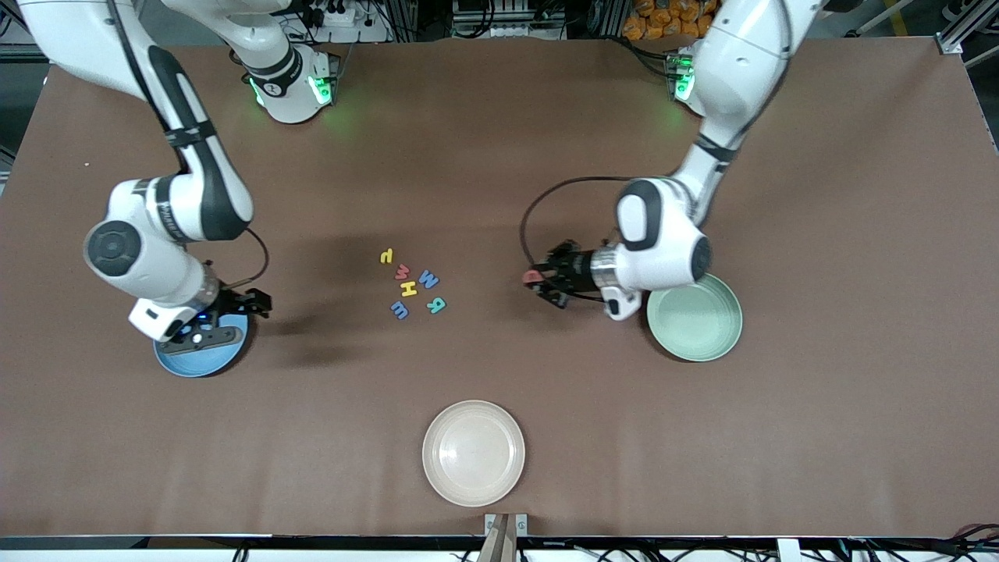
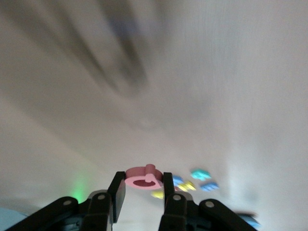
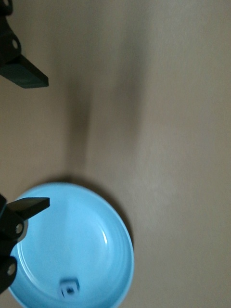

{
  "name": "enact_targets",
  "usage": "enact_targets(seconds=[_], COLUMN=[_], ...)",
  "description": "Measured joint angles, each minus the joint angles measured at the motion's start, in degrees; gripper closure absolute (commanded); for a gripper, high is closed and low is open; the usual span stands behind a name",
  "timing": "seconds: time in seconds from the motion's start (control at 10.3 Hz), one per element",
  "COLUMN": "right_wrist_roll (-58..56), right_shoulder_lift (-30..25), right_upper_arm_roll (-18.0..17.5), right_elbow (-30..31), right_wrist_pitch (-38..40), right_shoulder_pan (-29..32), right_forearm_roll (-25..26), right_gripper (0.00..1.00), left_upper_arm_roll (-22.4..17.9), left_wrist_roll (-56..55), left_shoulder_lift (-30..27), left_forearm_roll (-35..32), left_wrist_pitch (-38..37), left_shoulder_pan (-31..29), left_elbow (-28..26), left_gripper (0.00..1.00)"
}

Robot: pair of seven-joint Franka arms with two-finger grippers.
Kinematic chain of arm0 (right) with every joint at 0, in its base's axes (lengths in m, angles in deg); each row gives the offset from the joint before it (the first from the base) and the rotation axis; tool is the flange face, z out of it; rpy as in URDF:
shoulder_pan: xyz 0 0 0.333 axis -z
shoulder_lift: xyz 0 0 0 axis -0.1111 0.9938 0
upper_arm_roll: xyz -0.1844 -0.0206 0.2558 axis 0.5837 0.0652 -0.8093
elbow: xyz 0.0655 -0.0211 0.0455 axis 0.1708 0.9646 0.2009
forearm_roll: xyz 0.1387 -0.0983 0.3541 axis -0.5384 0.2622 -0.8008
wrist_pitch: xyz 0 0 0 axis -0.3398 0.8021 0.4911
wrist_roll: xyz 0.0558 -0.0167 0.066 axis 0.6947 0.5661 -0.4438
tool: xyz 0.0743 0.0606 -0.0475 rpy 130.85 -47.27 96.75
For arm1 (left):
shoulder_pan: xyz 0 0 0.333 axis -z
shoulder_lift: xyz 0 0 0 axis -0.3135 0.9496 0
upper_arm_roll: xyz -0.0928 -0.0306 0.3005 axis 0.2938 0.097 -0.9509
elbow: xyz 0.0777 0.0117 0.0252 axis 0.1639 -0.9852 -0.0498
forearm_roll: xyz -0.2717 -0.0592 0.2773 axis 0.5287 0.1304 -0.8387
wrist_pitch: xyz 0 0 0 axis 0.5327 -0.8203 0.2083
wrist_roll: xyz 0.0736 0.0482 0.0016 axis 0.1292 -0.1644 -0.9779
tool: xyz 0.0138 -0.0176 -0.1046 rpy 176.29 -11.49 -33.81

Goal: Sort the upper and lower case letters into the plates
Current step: 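Drop the pink a on the green plate while the right gripper reaches letters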

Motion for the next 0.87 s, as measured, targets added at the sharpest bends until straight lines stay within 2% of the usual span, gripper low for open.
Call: enact_targets(seconds=[0.1,0.39,0.68,0.87], right_wrist_roll=[5.5,22.3,36.1,43.7], right_shoulder_lift=[0.1,0.5,0.9,1.9], right_upper_arm_roll=[-0.1,-0.3,-0.4,-0.4], right_elbow=[0.1,1.8,5.5,8.6], right_wrist_pitch=[0.6,0.7,-4.8,-9.5], right_shoulder_pan=[-2.3,-9.5,-16.5,-20.8], right_forearm_roll=[0.0,0.0,-0.1,-0.1], right_gripper=[0.00,0.00,0.00,0.00], left_upper_arm_roll=[-1.1,-2.9,-4.5,-4.5], left_wrist_roll=[3.9,23.6,39.0,43.5], left_shoulder_lift=[-1.1,-3.5,-3.9,-3.9], left_forearm_roll=[-6.3,-17.8,-31.3,-37.7], left_wrist_pitch=[-4.9,-12.5,-14.2,-14.0], left_shoulder_pan=[-2.1,-8.0,-10.2,-10.0], left_elbow=[-0.4,-3.5,-4.1,-3.3], left_gripper=[1.00,1.00,1.00,1.00])
